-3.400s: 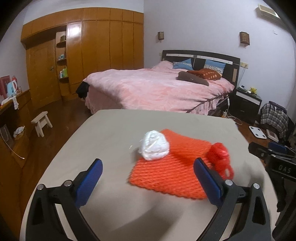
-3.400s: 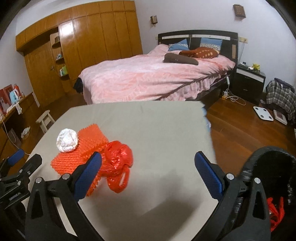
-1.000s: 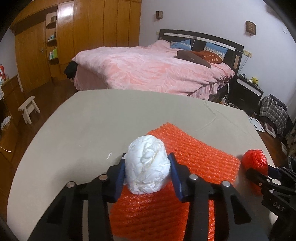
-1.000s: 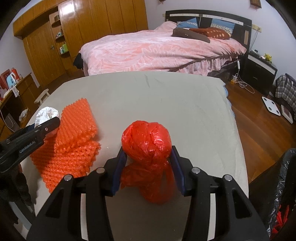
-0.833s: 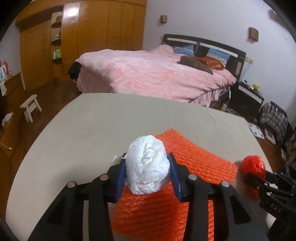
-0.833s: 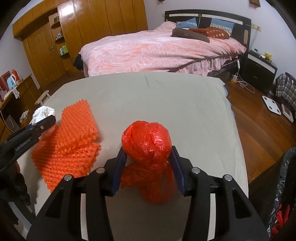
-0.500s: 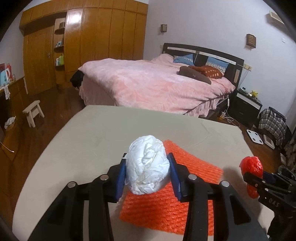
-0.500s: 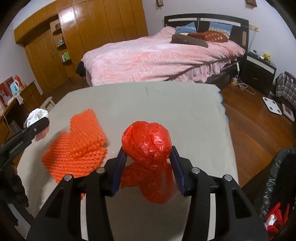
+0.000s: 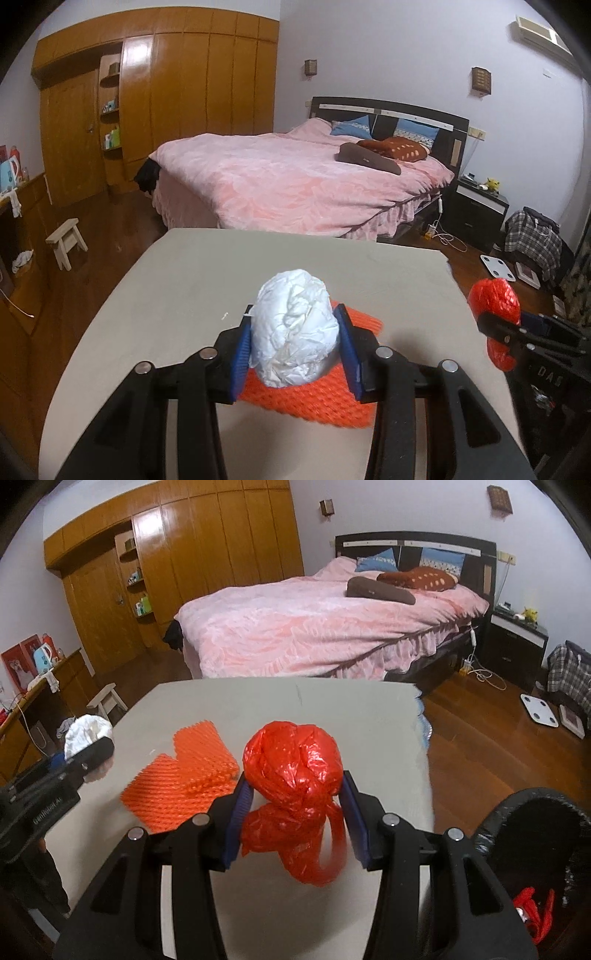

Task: Collect trash
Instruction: 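Carry the tissue and red bag over the bin and lower them in, then open both tools to drop the white tissue and red bag into the bin, then move both tools back to the orange mesh pads on the table, then grasp one orange mesh pad with the left tool, then grasp the other orange mesh pad with the right tool while the left tool holds its pad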

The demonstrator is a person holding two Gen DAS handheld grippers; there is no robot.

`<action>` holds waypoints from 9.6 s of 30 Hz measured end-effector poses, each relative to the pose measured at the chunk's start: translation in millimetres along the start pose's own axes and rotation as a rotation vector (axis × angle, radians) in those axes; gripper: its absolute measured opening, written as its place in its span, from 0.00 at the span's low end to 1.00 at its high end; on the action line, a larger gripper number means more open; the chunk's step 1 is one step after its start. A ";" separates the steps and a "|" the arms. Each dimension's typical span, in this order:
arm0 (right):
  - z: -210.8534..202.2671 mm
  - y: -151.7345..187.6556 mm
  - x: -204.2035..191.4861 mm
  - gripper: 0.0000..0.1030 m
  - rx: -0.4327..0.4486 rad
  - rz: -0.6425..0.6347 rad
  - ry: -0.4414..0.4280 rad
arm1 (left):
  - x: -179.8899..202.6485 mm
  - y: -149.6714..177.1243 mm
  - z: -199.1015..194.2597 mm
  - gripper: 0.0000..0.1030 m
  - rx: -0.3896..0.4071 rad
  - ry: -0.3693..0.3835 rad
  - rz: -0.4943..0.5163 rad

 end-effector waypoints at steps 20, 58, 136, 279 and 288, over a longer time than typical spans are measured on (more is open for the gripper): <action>-120.5 21.0 26.8 0.46 0.082 0.032 0.022 | 62.4 7.1 -78.1 0.41 0.055 0.108 0.044; -241.6 71.5 183.2 0.47 0.208 0.184 0.286 | 266.1 17.6 -137.4 0.41 0.105 0.439 0.249; -215.9 112.1 265.5 0.95 0.164 0.257 0.406 | 288.2 26.8 -58.8 0.94 0.033 0.435 0.257; 126.8 0.5 -82.4 0.25 -0.148 -0.136 -0.130 | -84.0 39.2 72.5 0.19 -0.193 0.134 -0.024; 153.3 -5.1 -110.9 0.38 -0.193 -0.141 -0.177 | -85.7 42.0 76.9 0.19 -0.192 0.142 -0.013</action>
Point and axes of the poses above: each gripper's, at about its wrist camera, not at the fingertips, and z roughly the way its jaws point, x to its right, y to its underside, the point moved 7 cm from there along z, roughly the way its jaws point, and after that the axes turned 1 degree about z, right-handed, at the moved point
